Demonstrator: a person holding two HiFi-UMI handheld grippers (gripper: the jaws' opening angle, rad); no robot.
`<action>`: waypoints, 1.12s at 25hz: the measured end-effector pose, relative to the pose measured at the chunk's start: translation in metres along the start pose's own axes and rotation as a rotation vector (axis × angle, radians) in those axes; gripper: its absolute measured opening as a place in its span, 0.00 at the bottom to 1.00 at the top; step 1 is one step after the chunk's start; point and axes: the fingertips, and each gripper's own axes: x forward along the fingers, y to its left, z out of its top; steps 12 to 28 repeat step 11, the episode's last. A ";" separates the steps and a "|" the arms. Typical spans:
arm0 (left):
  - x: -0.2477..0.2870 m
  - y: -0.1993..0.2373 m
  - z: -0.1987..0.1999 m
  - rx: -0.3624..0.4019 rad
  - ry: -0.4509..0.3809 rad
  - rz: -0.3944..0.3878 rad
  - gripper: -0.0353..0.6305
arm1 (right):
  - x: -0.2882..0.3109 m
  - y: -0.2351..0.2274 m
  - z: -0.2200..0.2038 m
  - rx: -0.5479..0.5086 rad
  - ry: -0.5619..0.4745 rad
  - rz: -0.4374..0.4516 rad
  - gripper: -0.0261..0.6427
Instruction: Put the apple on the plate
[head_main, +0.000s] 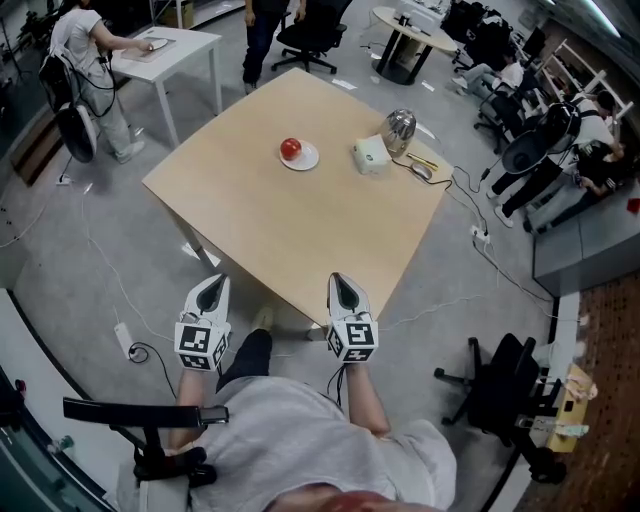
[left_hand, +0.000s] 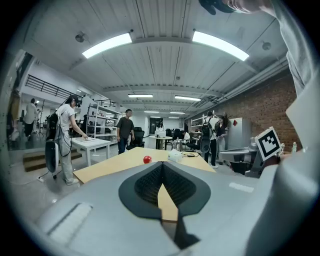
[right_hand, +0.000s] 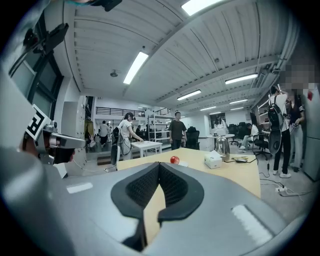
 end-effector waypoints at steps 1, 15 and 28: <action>-0.001 0.000 0.000 0.000 0.000 0.000 0.08 | 0.000 0.000 0.000 0.001 0.001 0.000 0.05; -0.004 0.008 0.001 0.000 0.002 0.003 0.08 | 0.002 0.007 -0.002 0.011 0.012 -0.001 0.05; -0.004 0.008 0.001 0.000 0.002 0.003 0.08 | 0.002 0.007 -0.002 0.011 0.012 -0.001 0.05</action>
